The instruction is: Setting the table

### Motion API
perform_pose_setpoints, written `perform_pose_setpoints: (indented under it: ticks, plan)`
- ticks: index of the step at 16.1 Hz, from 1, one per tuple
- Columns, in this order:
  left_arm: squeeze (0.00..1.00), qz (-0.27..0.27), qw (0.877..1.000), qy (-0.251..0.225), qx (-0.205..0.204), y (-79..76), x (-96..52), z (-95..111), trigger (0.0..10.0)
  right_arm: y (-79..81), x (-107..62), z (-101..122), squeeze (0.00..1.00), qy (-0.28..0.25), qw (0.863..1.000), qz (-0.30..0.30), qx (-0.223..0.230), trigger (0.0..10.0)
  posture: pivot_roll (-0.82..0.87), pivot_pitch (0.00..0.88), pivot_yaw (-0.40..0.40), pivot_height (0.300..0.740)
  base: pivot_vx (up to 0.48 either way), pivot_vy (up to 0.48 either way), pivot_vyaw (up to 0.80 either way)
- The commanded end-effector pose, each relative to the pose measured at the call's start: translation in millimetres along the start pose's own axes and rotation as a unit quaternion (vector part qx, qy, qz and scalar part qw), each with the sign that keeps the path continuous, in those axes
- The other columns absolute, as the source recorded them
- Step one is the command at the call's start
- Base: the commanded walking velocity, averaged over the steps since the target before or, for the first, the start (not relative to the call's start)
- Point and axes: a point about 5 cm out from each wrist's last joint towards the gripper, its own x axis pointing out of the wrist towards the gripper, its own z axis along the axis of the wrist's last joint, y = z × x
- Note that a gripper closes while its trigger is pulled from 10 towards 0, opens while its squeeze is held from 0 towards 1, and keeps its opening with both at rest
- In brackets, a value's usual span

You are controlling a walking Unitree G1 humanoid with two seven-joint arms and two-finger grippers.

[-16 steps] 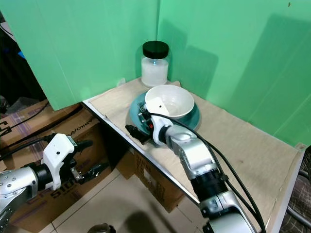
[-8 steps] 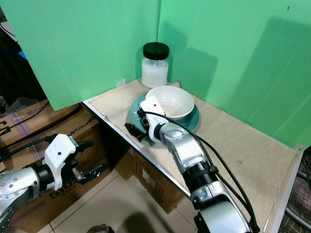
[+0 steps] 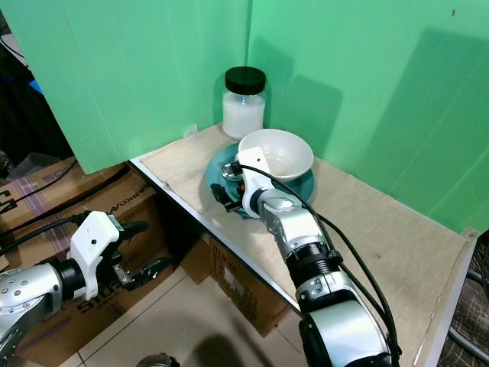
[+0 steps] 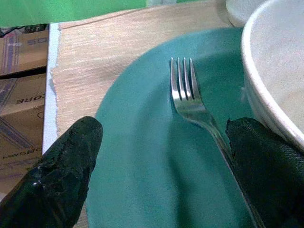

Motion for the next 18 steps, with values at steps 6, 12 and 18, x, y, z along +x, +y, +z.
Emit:
perform_pose_setpoints:
  ticks: [6, 12, 18]
  plan:
    - [0.00, -0.013, 1.000, -0.005, 0.012, -2.5, 1.5, 4, 10.0, -10.6, 3.2, -6, 0.00, 0.013, 1.000, -0.015, 0.015, 10.0, 0.11, 0.000, -0.020, 0.740, 0.000, 0.000, 0.00]
    - [0.00, -0.013, 1.000, -0.005, 0.014, -2.6, 2.1, 4, 10.0, 0.1, 7.5, -12, 0.00, 0.049, 0.996, 0.049, 0.055, 10.0, 0.11, 0.000, -0.023, 0.740, 0.000, 0.000, 0.00]
    - [0.00, -0.013, 1.000, -0.006, 0.017, -1.0, 3.1, 4, 10.0, -2.8, 3.9, 10, 0.00, 0.103, 0.988, 0.111, 0.025, 10.0, 0.11, 0.000, -0.021, 0.740, 0.000, 0.000, 0.00]
